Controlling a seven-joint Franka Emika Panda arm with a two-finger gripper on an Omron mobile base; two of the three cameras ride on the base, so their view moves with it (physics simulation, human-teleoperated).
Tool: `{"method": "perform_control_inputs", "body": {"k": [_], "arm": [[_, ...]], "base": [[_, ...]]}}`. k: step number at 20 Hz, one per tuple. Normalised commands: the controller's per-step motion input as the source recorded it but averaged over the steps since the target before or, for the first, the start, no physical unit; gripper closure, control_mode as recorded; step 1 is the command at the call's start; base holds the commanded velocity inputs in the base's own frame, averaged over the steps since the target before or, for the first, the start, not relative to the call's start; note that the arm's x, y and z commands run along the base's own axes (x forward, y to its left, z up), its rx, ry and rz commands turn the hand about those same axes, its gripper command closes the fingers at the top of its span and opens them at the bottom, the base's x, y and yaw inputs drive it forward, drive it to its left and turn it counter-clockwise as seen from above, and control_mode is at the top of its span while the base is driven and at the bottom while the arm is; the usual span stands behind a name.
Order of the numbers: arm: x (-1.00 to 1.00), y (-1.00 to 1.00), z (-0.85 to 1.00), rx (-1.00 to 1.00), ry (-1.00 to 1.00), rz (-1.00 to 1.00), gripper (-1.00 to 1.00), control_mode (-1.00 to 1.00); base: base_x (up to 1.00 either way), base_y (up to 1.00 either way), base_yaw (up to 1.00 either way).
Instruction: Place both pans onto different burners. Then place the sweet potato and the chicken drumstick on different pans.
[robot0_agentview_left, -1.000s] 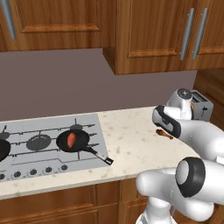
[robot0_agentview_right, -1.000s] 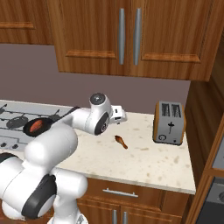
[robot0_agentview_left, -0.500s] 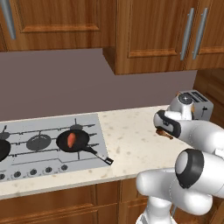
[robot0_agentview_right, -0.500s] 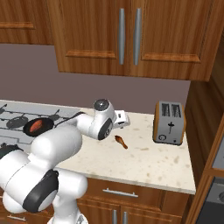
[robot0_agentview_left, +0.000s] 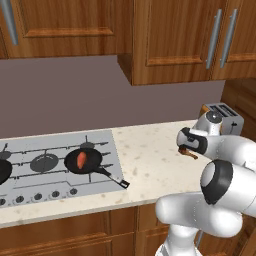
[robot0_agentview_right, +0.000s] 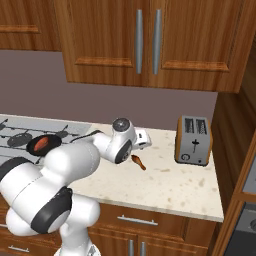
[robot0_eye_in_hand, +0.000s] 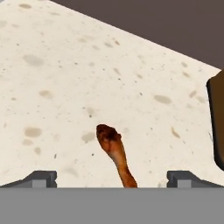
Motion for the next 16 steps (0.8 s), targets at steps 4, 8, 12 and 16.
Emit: {"method": "perform_control_inputs", "body": {"k": [4, 8, 12, 16], "arm": [[0.11, 0.00, -0.20, 0.00, 0.00, 0.04, -1.00, -1.00], [0.04, -0.01, -0.25, 0.00, 0.00, 0.02, -1.00, -1.00], [0.00, -0.04, -0.21, 0.00, 0.04, 0.00, -1.00, -1.00], [0.05, 0.00, -0.11, 0.02, 0.09, 0.00, -1.00, -1.00]], "base": [[0.00, 0.00, 0.00], [0.00, 0.00, 0.00], [0.00, 0.00, 0.00], [0.00, 0.00, 0.00]]}}
